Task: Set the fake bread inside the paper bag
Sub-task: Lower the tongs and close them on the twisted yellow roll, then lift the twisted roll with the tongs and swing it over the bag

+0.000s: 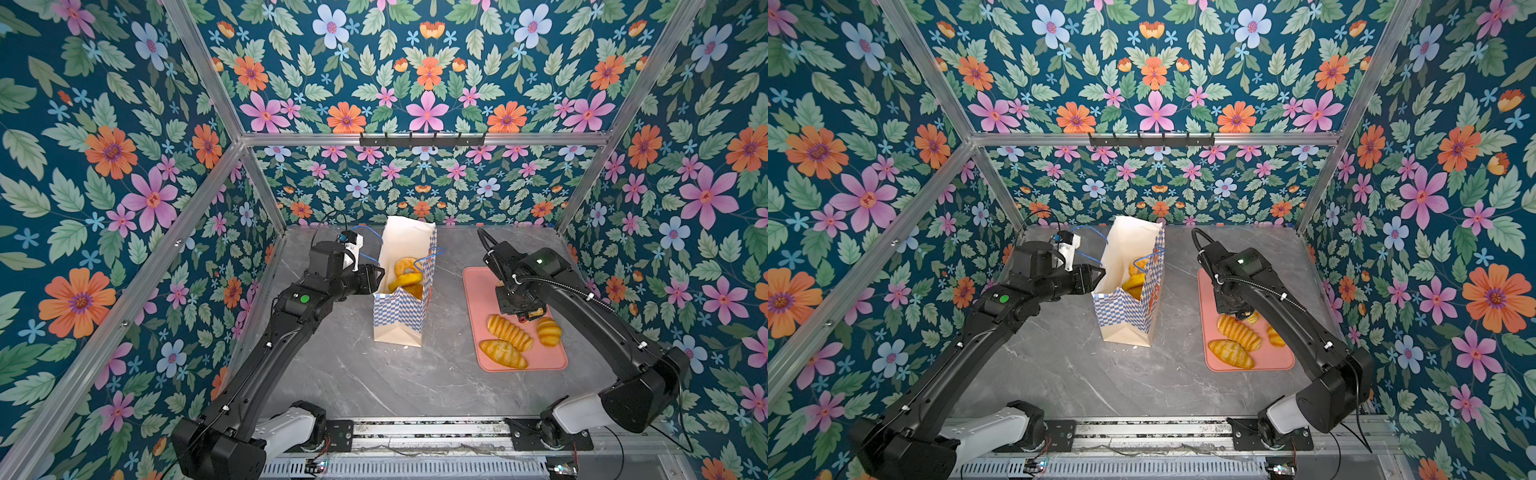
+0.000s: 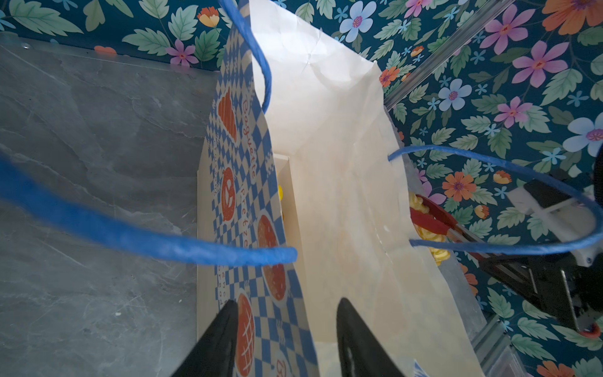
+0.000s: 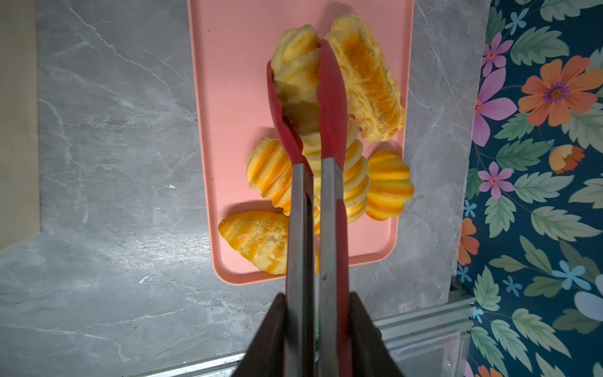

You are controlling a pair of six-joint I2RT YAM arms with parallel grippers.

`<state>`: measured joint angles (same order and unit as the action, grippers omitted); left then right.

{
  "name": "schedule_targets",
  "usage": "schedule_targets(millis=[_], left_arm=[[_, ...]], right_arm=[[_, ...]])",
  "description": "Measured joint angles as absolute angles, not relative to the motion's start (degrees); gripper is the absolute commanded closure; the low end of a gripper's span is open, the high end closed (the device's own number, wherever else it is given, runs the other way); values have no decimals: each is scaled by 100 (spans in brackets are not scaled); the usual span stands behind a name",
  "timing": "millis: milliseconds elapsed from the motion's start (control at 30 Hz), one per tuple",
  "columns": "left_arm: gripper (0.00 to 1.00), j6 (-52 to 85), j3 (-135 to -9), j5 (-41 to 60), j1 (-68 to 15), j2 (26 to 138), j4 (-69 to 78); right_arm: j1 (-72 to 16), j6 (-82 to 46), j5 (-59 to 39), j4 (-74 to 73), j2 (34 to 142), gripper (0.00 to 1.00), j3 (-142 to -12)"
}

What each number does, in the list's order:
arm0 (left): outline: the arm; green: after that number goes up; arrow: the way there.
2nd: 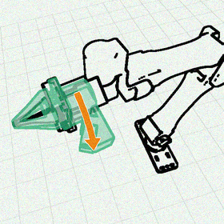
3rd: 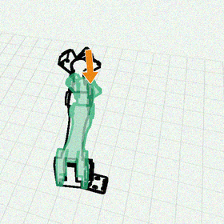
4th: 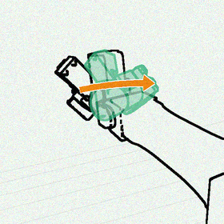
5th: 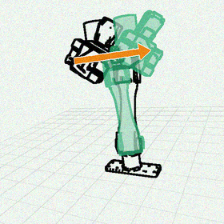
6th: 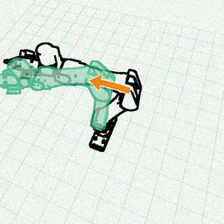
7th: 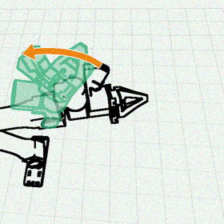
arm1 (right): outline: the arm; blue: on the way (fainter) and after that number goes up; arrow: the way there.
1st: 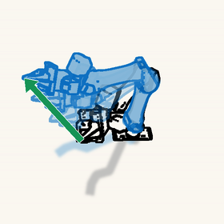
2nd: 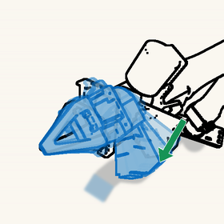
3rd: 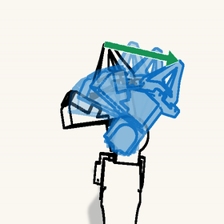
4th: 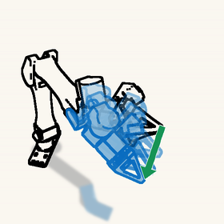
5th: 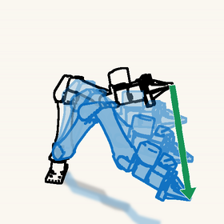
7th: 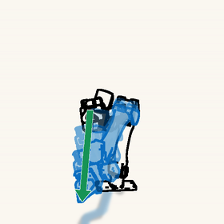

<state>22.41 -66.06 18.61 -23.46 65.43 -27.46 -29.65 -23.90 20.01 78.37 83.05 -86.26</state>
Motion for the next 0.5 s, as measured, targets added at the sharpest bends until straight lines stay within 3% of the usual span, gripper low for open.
schedule_targets(millis=[233,500], left_arm=[[61,2390,-6702,1874,-2346,6571,-2753],[60,2534,-6705,1857,-2346,6624,-2773]], right_arm=[[-2735,-2388,1752,7559,7819,71,-8514],[-2344,-2359,1168,7253,7284,71,-8578]])
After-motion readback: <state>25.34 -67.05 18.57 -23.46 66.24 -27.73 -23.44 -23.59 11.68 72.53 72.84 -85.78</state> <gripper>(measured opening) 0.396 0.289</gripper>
